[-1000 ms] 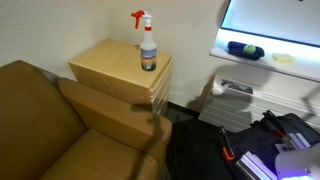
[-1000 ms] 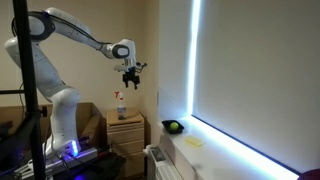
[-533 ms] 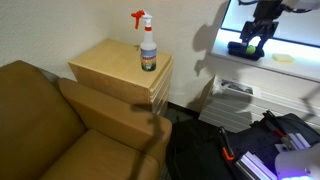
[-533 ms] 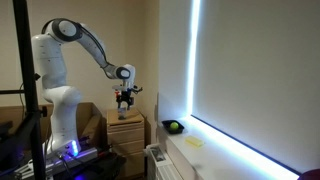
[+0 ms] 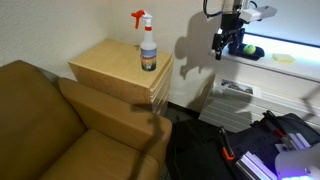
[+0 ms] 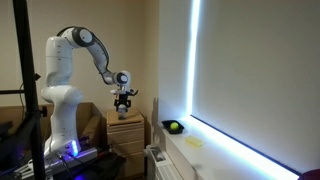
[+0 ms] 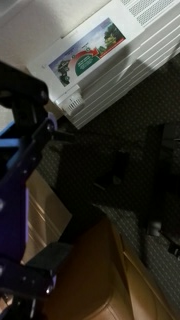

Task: Open the top drawer of the cabinet

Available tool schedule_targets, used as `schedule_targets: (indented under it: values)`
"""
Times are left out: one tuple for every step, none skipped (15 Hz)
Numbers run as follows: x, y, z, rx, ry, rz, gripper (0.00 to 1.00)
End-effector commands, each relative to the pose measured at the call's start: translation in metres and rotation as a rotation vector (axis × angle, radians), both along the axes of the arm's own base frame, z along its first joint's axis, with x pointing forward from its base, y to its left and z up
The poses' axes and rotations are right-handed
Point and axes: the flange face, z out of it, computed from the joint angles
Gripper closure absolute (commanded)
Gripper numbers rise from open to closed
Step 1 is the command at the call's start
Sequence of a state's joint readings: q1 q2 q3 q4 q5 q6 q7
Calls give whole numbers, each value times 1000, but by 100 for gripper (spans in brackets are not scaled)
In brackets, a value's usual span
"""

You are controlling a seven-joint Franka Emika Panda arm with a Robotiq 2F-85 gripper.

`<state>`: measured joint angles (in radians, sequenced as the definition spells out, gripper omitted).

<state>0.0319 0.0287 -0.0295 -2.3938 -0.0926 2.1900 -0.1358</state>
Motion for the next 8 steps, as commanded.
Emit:
schedule_targets:
  values:
    - [9,-3,-14,3,-28,-40,0]
    - [15,-9,-36,42,-70,-91,0]
    - [16,-12,-55,95,-96,-142,0]
    - [20,-12,-73,119,-127,-196,0]
    - [23,-12,-90,150,-161,-251,0]
    - [29,-15,-107,164,-204,-308,0]
    - [29,-17,-125,186,-233,-367,0]
    - [32,-19,-144,214,-251,-431,0]
